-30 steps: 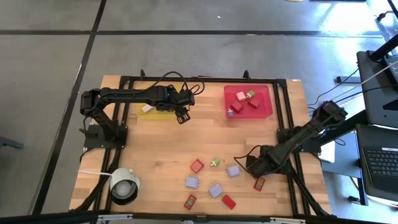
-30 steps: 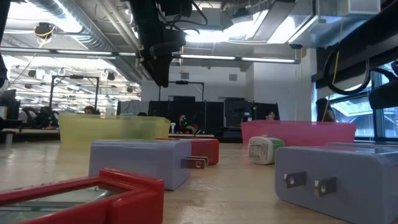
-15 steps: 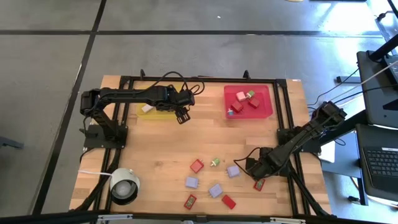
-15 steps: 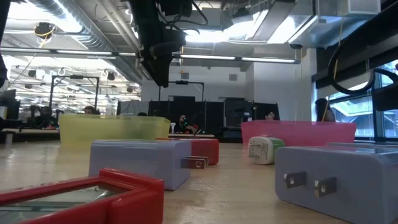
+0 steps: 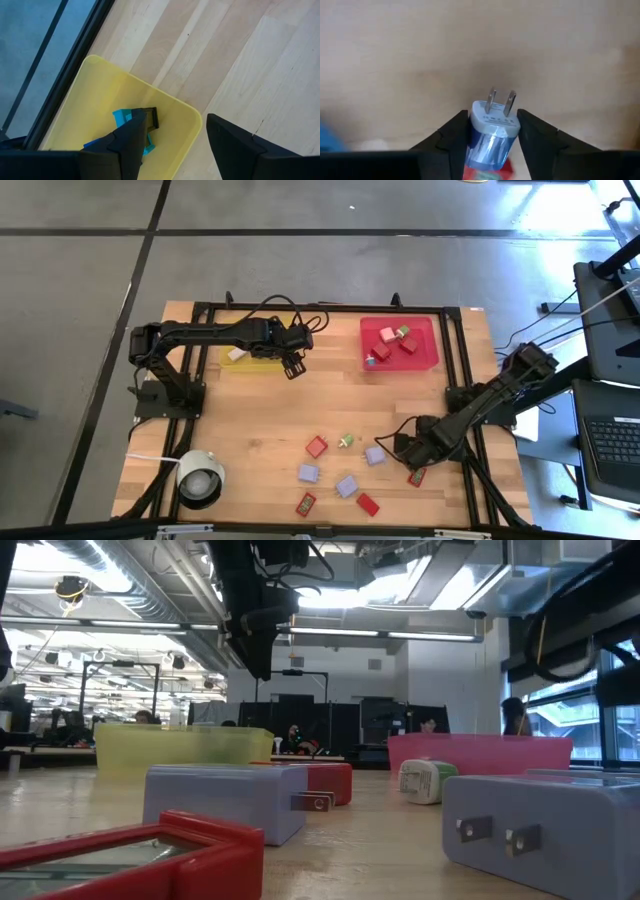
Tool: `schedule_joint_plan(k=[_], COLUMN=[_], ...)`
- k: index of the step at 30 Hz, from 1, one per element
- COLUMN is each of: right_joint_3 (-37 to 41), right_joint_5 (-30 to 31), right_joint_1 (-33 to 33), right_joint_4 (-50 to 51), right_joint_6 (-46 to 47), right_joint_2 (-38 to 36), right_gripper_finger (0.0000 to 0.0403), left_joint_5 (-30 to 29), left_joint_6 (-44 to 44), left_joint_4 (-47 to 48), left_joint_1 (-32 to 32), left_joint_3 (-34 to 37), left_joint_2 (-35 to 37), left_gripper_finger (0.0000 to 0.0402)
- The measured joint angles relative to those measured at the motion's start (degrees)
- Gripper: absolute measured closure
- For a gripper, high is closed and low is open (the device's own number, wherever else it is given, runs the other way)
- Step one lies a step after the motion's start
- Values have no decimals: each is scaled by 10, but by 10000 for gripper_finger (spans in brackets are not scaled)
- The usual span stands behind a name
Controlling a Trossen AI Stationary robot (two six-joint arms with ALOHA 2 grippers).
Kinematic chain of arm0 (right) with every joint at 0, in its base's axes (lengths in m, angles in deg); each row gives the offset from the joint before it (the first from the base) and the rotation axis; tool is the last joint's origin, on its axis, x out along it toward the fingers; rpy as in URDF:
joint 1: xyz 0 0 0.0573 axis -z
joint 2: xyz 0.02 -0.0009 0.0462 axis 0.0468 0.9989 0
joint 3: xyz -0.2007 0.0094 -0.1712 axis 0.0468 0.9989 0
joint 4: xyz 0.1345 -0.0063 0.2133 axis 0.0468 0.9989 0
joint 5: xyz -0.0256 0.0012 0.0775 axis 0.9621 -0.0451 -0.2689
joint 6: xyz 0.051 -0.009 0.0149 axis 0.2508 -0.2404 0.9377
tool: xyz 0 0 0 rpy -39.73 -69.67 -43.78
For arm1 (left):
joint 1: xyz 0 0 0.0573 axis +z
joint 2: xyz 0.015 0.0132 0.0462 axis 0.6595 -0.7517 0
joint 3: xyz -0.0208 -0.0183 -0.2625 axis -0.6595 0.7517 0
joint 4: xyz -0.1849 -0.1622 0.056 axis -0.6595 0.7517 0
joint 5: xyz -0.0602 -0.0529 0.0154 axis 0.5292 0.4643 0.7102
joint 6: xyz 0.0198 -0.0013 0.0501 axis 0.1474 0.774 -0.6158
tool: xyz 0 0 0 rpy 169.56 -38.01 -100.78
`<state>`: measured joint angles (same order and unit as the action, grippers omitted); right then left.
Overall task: Pick & Place Office items
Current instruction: Put the violet charger adapter into the red bin
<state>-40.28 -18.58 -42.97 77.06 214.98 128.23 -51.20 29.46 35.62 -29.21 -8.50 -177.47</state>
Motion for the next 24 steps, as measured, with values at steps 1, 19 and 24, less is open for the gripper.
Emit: schedule_joint_plan(k=[1, 19, 24], right_joint_3=[0, 0, 0], right_joint_5=[21, 493, 520], right_joint_1=[1, 184, 306], right_joint_4=[0, 127, 119], right_joint_6=[-4, -208, -348], right_joint_2=[-3, -151, -177], right_gripper_finger=[247, 246, 245], left_joint_5=[0, 0, 0], left_joint_6=[0, 0, 0], left_joint_4=[0, 0, 0], left_joint_1=[0, 0, 0], left_joint_3=[0, 0, 0], left_joint_2=[0, 0, 0], left_gripper_finger=[201, 201, 199])
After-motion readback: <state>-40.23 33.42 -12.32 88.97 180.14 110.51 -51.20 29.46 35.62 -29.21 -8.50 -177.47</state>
